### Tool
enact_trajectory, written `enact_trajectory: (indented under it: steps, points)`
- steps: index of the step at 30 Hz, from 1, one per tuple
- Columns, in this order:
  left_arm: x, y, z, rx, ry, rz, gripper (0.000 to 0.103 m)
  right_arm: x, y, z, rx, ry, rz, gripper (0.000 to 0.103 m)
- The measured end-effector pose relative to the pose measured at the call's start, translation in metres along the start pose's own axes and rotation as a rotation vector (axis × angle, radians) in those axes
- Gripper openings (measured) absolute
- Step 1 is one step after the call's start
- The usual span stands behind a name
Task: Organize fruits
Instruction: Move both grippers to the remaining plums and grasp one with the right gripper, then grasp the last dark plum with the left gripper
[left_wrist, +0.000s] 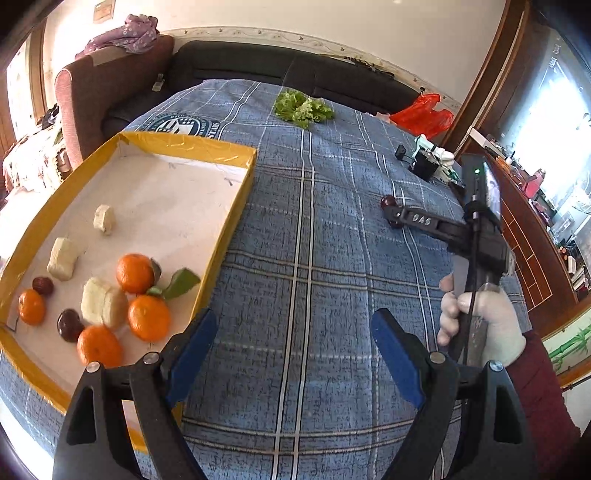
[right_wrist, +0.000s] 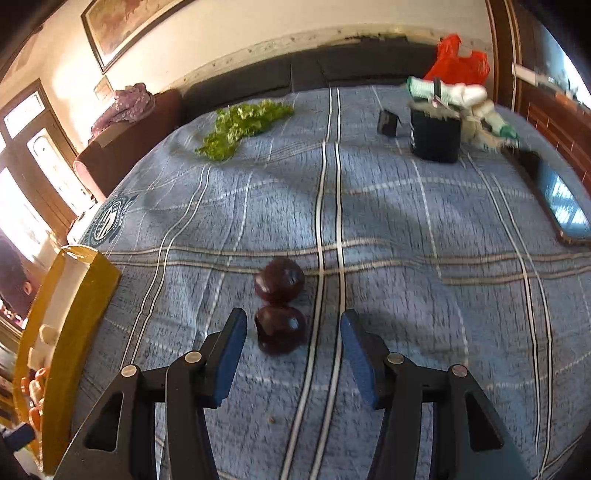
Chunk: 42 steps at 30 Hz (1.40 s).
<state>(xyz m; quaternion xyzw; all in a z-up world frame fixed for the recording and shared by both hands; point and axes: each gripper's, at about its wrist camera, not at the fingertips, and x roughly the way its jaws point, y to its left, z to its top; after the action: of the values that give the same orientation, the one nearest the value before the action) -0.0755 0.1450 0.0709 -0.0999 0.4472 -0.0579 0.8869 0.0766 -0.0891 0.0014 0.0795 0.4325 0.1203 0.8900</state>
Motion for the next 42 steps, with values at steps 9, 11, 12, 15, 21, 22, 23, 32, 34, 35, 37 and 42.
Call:
enact_trajectory:
  steps: [9,11,12,15,21,22,23,32,34,35,37,42]
  points:
    - [0.026,-0.028,0.032,0.027,0.011,-0.034,0.085,-0.005,-0.005,-0.006,0.017,0.008,0.048,0.03]
    - [0.037,-0.033,0.04,0.018,0.02,-0.061,0.085,-0.013,-0.011,-0.011,0.034,0.016,0.061,0.029]
    - [0.044,-0.037,0.045,0.014,0.027,-0.073,0.085,-0.018,-0.014,-0.015,0.041,0.016,0.065,0.029]
    - [0.066,-0.05,0.057,0.021,0.044,-0.092,0.085,-0.035,-0.025,-0.027,0.06,0.007,0.078,0.029]
    - [0.119,-0.084,0.083,0.068,0.08,-0.111,0.054,-0.047,-0.052,-0.04,0.138,-0.012,0.091,0.029]
    - [0.128,-0.091,0.087,0.078,0.091,-0.112,0.054,-0.044,-0.055,-0.039,0.149,-0.003,0.099,0.029]
    - [0.134,-0.096,0.089,0.087,0.09,-0.109,0.054,-0.044,-0.057,-0.038,0.159,-0.003,0.114,0.029]
    - [0.179,-0.14,0.112,0.204,0.076,-0.084,0.054,-0.052,-0.071,-0.036,0.225,-0.006,0.17,0.029]
    - [0.189,-0.146,0.112,0.236,0.077,-0.054,0.054,-0.051,-0.074,-0.035,0.243,0.0,0.17,0.029]
    - [0.192,-0.148,0.112,0.243,0.083,-0.049,0.054,-0.05,-0.075,-0.035,0.249,0.003,0.171,0.029]
    - [0.198,-0.148,0.11,0.253,0.092,-0.034,0.048,-0.05,-0.077,-0.035,0.26,0.007,0.168,0.029]
    - [0.197,-0.146,0.107,0.255,0.057,-0.006,0.025,-0.053,-0.076,-0.036,0.254,-0.002,0.164,0.029]
